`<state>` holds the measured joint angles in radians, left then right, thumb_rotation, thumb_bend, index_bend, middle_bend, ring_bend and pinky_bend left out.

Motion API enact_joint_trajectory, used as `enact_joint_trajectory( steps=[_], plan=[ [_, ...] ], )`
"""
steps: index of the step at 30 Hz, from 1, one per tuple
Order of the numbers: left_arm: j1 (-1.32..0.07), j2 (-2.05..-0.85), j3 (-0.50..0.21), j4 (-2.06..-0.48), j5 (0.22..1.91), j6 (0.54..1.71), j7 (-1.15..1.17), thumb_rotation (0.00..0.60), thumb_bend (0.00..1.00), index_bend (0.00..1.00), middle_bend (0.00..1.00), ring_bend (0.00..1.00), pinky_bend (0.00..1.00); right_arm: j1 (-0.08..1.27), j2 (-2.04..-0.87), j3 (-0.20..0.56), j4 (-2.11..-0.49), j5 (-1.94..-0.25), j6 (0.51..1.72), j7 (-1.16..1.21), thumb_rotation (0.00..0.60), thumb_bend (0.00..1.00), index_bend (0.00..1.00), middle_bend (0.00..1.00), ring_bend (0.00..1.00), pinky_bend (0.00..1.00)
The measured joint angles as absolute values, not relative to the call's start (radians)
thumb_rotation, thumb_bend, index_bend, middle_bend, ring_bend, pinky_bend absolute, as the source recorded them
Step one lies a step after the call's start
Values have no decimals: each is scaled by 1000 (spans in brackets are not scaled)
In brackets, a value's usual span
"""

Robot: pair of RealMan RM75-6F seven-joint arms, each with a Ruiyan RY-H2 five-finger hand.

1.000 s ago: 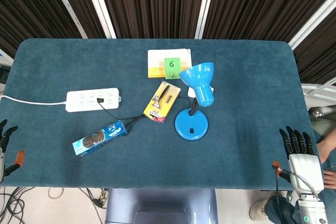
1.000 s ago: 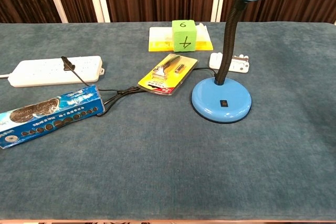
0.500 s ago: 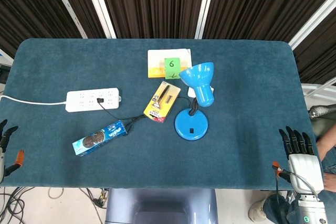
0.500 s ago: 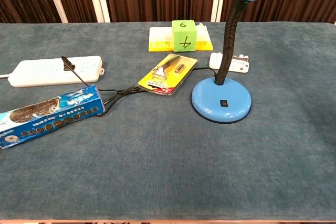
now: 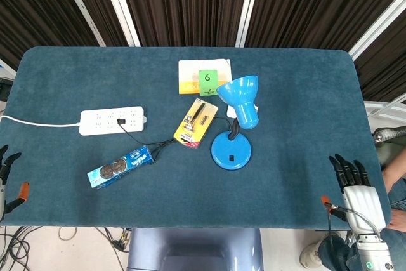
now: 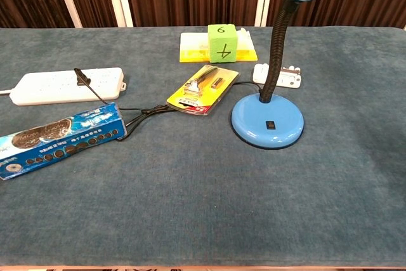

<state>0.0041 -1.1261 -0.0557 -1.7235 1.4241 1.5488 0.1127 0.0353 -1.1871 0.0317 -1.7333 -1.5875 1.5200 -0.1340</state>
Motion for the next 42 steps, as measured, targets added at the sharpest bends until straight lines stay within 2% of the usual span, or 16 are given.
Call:
enact_joint_trajectory(
  steps=[3,7,11,15,20,29,42],
  plan=[
    [2,-1126,-55,-1725,1423,1544,116,600,425,159,0,0,0,61,-1176,31,-1743,-1579,1464,-121,600,404,0,293,351,315],
    [2,-1128,-54,-1727,1421,1543,122,600,425,160,0,0,0,112,-1165,44,-1763,-1554,1378,-136,600,417,0,359,432,392],
    [2,-1128,-57,-1727,1416,1543,123,600,425,160,0,0,0,175,-1167,69,-1802,-1505,1283,-199,600,429,0,467,553,467],
    [2,-1128,-57,-1727,1413,1541,123,600,425,159,0,0,0,238,-1190,96,-1841,-1445,1201,-276,600,507,0,551,653,532],
    [2,-1127,-59,-1728,1406,1538,119,600,425,160,0,0,0,309,-1249,126,-1863,-1341,1120,-392,600,593,0,568,673,593],
    [1,-1123,-61,-1729,1396,1532,114,600,426,160,0,0,0,422,-1406,143,-1852,-1154,1035,-595,600,596,0,569,673,688],
    [0,-1122,-60,-1731,1392,1527,114,600,426,159,0,0,0,524,-1548,141,-1800,-1004,1015,-729,600,596,0,568,673,788]
  ],
)
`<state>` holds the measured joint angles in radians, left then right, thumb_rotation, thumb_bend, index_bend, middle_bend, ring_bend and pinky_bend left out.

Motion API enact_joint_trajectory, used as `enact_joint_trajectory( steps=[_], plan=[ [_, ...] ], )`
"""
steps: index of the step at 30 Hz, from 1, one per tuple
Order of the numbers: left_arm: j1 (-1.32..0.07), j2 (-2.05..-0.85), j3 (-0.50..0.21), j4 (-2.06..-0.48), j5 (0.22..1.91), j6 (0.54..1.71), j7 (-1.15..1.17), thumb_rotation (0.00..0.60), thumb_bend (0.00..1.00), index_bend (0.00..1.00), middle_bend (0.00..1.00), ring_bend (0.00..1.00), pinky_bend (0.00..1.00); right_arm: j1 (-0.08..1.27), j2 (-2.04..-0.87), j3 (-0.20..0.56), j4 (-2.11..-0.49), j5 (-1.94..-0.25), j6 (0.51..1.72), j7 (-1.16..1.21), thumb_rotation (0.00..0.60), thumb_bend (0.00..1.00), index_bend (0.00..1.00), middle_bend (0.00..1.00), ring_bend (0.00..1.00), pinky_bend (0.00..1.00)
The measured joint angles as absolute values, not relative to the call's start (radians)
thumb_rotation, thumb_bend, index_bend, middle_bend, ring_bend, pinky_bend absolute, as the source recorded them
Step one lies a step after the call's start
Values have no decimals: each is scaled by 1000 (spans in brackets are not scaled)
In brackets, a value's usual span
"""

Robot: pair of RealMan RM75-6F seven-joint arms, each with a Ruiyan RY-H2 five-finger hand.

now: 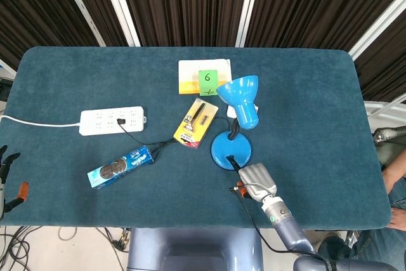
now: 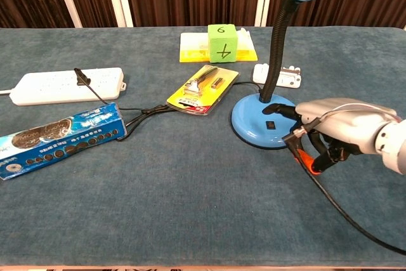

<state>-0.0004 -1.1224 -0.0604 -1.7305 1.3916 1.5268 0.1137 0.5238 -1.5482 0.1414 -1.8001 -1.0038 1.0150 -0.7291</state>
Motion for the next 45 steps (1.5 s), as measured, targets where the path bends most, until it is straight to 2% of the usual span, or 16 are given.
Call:
enact_joint_trajectory(
  steps=[11,45],
  plan=[
    [-1,-1121,-61,-1733,1389,1524,112,600,425,159,0,0,0,568,-1589,128,-1759,-915,1038,-755,600,597,0,568,673,848],
    [-3,-1122,-64,-1729,1382,1525,114,600,426,160,0,0,0,603,-1566,73,-1754,-890,1069,-711,600,596,0,568,673,971]
  ],
)
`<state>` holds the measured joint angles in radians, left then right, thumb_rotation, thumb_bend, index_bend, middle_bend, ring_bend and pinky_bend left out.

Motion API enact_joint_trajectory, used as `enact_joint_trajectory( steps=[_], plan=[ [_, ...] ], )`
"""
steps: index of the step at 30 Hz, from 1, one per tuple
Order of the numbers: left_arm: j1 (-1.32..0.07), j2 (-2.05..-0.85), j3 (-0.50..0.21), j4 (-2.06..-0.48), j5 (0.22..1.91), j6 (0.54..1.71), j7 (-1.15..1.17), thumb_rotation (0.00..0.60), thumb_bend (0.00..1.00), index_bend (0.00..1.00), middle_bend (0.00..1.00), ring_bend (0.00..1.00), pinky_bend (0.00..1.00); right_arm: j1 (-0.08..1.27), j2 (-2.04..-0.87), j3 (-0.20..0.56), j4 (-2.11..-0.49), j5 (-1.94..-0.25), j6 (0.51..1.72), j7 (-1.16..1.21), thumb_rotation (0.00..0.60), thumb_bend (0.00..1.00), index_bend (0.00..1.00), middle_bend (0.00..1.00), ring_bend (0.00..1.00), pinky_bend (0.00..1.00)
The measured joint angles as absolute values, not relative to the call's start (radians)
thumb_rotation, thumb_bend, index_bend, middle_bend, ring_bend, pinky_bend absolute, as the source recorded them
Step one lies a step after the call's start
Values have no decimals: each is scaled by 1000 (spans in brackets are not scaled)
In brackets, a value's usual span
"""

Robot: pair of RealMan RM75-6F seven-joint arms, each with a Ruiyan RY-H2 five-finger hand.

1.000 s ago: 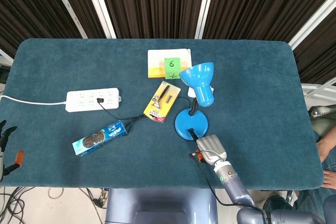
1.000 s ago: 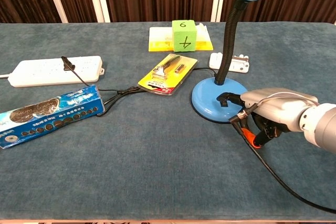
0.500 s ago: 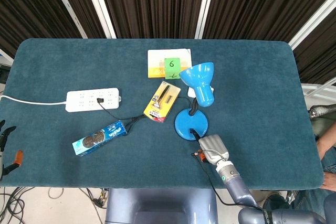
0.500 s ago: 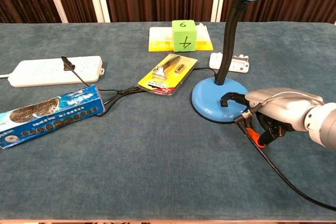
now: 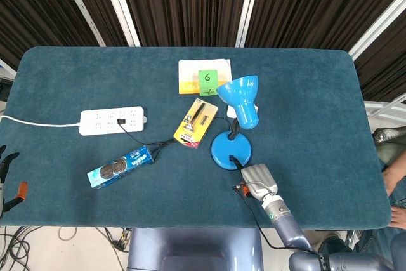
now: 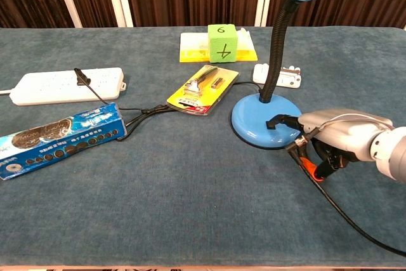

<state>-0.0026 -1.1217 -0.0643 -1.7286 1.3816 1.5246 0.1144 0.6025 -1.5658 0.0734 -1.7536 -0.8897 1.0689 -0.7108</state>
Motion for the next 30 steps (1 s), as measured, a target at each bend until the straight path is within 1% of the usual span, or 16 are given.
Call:
enact_joint_trajectory(
  steps=[10,16,30],
  plan=[
    [-3,-1123,-64,-1727,1382,1525,116,600,425,159,0,0,0,613,-1573,60,-1747,-880,1070,-711,600,596,5,568,673,996],
    [-4,-1123,-63,-1727,1383,1523,116,600,426,159,0,0,0,619,-1577,46,-1746,-874,1070,-723,600,596,61,568,673,1000],
    [-3,-1123,-63,-1726,1384,1525,115,600,426,160,0,0,0,633,-1596,3,-1747,-861,1080,-775,600,597,65,568,673,1000]
  ],
)
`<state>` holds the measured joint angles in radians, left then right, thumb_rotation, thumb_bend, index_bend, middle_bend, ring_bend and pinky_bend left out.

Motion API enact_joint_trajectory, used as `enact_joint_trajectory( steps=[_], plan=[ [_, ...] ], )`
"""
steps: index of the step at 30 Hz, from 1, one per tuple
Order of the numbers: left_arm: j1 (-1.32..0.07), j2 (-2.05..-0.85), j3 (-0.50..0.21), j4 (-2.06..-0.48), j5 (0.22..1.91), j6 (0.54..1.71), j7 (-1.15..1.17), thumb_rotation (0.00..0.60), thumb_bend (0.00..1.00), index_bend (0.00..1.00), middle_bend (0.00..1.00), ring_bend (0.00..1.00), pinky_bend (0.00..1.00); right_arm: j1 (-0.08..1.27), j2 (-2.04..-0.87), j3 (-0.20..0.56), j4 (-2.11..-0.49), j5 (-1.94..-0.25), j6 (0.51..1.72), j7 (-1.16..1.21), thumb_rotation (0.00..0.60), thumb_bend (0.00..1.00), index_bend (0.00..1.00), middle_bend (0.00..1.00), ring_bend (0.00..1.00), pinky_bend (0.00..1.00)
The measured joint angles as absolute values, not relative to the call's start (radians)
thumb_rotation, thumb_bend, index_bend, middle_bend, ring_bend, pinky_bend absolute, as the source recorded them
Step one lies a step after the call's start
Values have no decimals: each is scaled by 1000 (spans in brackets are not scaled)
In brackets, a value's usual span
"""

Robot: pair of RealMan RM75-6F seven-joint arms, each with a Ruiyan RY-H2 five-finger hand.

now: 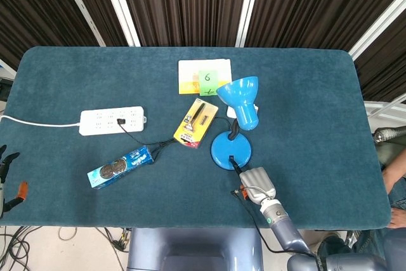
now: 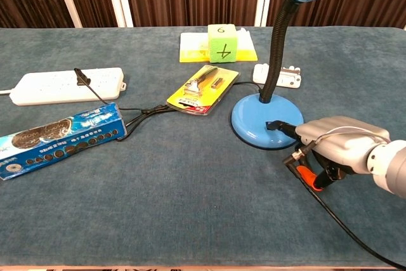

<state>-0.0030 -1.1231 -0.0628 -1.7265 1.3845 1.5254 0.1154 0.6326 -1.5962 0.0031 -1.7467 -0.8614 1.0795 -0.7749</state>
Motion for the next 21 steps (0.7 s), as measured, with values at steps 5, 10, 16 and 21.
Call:
enact_joint_trajectory(
  steps=[5,10,16,21],
  plan=[
    [-3,-1123,-63,-1727,1384,1525,114,600,426,160,0,0,0,638,-1601,13,-1748,-856,1090,-775,600,597,65,568,662,1000],
    [-3,-1121,-64,-1726,1382,1524,111,600,426,160,0,0,0,638,-1586,33,-1775,-864,1114,-760,600,596,43,511,576,1000],
    [-3,-1121,-63,-1726,1383,1525,112,600,426,160,0,0,0,626,-1525,58,-1851,-882,1156,-732,600,579,0,309,385,1000],
    [-3,-1122,-63,-1728,1385,1527,117,600,426,160,0,0,0,579,-1393,49,-1985,-915,1231,-711,600,421,0,162,212,1000]
  ],
)
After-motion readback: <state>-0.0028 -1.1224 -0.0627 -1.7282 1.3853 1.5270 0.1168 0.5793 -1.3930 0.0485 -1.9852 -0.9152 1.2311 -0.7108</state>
